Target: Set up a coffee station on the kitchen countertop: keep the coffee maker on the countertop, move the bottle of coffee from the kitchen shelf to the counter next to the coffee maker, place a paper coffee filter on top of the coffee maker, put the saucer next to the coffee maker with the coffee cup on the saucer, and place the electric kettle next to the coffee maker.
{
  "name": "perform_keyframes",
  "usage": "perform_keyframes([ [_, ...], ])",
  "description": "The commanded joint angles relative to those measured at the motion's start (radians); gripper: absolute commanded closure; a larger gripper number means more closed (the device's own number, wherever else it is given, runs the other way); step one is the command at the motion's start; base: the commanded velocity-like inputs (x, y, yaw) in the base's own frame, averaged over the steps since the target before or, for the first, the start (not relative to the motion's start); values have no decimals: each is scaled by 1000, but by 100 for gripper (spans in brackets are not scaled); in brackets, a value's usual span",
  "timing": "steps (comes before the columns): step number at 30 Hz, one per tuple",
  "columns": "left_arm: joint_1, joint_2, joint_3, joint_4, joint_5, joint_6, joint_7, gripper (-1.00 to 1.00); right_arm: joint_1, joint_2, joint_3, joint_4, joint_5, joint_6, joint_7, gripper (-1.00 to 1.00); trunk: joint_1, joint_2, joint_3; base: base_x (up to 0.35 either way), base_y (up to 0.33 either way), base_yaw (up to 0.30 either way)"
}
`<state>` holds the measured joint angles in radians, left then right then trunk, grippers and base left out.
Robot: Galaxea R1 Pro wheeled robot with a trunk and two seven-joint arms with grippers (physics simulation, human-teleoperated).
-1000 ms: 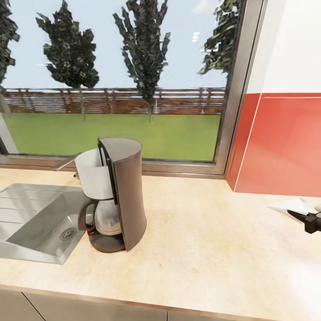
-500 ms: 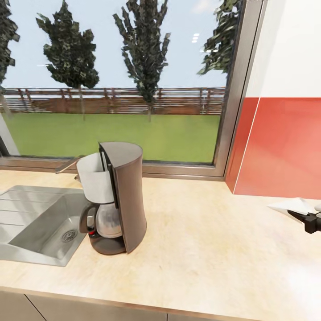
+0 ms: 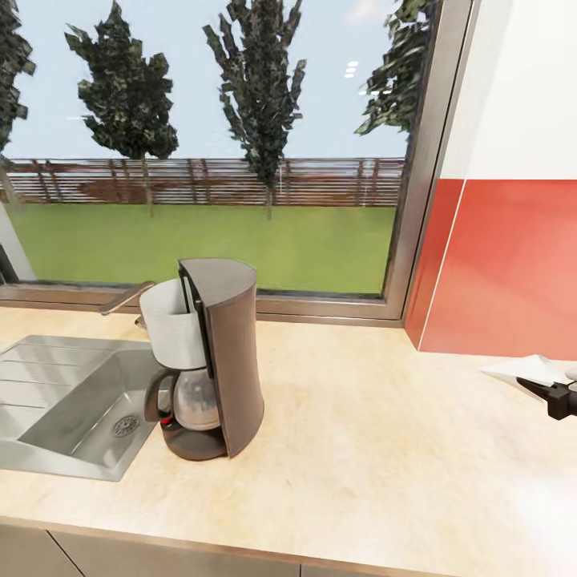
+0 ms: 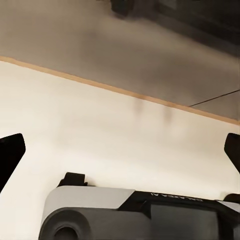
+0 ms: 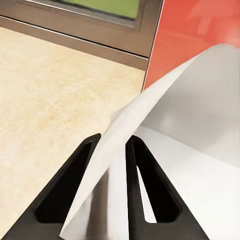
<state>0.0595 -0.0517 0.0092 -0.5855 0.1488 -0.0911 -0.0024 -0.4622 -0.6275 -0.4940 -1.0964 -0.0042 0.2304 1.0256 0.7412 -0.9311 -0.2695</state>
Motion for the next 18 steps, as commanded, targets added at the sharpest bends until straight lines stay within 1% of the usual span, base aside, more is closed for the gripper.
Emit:
perform_keyframes([
  [1, 0, 0, 1, -1, 8, -1, 0, -100, -1, 0, -2, 0, -2, 10, 5, 100, 0, -1, -1, 0, 0, 0],
  [4, 0, 0, 1, -2, 8, -1, -1, -100, -1, 0, -2, 0, -2, 10, 5, 100, 0, -1, 0, 0, 0, -151],
  [9, 0, 0, 2, -2, 8, -1, 0, -100, -1, 0, -2, 0, -2, 10, 5, 100, 0, -1, 3, -27, 26, -222],
  [13, 0, 0, 2, -2, 8, -1, 0, -100, -1, 0, -2, 0, -2, 10, 5, 100, 0, -1, 6, -172, 171, -216],
  [18, 0, 0, 2, -2, 8, -2, 0, -100, -1, 1, -2, 0, -2, 10, 5, 100, 0, -1, 7, -217, 217, -55],
])
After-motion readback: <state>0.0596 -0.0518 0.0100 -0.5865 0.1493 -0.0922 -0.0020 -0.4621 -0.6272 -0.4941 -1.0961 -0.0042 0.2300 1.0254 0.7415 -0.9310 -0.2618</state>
